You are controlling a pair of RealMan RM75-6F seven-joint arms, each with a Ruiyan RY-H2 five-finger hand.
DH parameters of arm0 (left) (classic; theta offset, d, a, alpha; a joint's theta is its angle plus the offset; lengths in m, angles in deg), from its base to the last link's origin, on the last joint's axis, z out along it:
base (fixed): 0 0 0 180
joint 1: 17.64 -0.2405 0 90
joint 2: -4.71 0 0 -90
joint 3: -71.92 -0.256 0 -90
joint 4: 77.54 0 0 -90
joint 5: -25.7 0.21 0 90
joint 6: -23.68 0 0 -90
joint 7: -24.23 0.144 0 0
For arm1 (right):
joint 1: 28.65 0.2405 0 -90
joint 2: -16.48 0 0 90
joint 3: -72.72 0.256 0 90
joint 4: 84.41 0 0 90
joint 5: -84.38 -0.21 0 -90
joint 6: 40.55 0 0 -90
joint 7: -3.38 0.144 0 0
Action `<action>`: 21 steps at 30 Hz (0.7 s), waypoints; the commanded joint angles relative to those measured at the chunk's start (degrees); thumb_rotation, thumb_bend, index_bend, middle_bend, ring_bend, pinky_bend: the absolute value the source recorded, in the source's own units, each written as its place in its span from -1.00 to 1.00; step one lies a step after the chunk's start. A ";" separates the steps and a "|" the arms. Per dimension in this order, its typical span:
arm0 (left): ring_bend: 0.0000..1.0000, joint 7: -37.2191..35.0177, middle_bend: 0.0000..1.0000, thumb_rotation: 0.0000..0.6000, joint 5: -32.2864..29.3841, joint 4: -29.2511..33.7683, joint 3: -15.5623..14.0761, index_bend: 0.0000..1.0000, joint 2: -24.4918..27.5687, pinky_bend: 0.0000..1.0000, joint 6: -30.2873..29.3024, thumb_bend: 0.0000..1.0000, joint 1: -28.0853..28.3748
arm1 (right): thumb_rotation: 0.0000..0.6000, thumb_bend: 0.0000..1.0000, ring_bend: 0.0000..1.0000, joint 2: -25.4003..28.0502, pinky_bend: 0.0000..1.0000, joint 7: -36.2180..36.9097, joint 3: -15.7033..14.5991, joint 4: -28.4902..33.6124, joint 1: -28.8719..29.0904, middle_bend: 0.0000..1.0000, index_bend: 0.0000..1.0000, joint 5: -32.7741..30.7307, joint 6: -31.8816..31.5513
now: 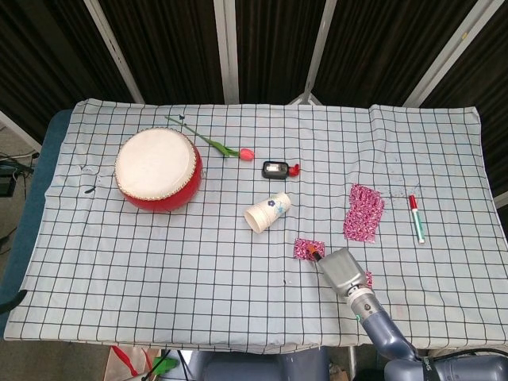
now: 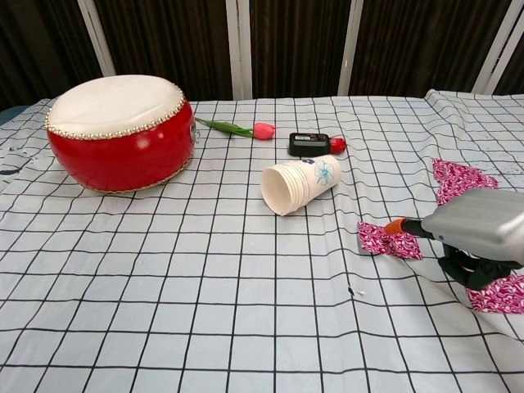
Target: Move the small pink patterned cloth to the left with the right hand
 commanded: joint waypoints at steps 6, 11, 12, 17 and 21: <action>-1.00 0.27 -0.94 1.00 -0.09 0.04 0.00 -0.70 -0.12 -0.96 0.16 -0.51 0.09 | 1.00 0.40 0.39 5.14 0.03 5.30 0.78 5.57 -2.40 0.50 -0.81 3.99 -4.43; -1.00 0.27 -0.94 1.00 0.21 0.21 -0.19 -0.70 -0.05 -0.96 0.22 -0.51 0.09 | 1.00 0.39 -0.50 12.96 -0.58 15.71 -2.01 12.69 -8.17 -0.40 -0.89 12.75 -8.60; -1.00 0.26 -0.94 1.00 0.36 0.26 -0.26 -0.70 -0.03 -0.96 0.16 -0.51 0.05 | 1.00 0.33 -0.63 14.59 -0.66 19.00 -2.87 13.57 -9.81 -0.54 -0.91 15.62 -9.72; -1.00 0.20 -0.95 1.00 1.13 0.57 -0.72 -0.70 0.11 -0.96 -0.04 -0.51 -0.17 | 1.00 0.07 -0.76 20.89 -0.76 38.00 -8.34 10.96 -18.76 -0.73 -0.99 32.57 -17.56; -1.00 0.08 -0.94 1.00 1.53 0.72 -0.93 -0.70 0.24 -0.96 -0.33 -0.51 -0.37 | 1.00 -0.06 -0.76 22.22 -0.79 46.06 -10.69 3.57 -24.52 -0.75 -1.00 40.36 -25.30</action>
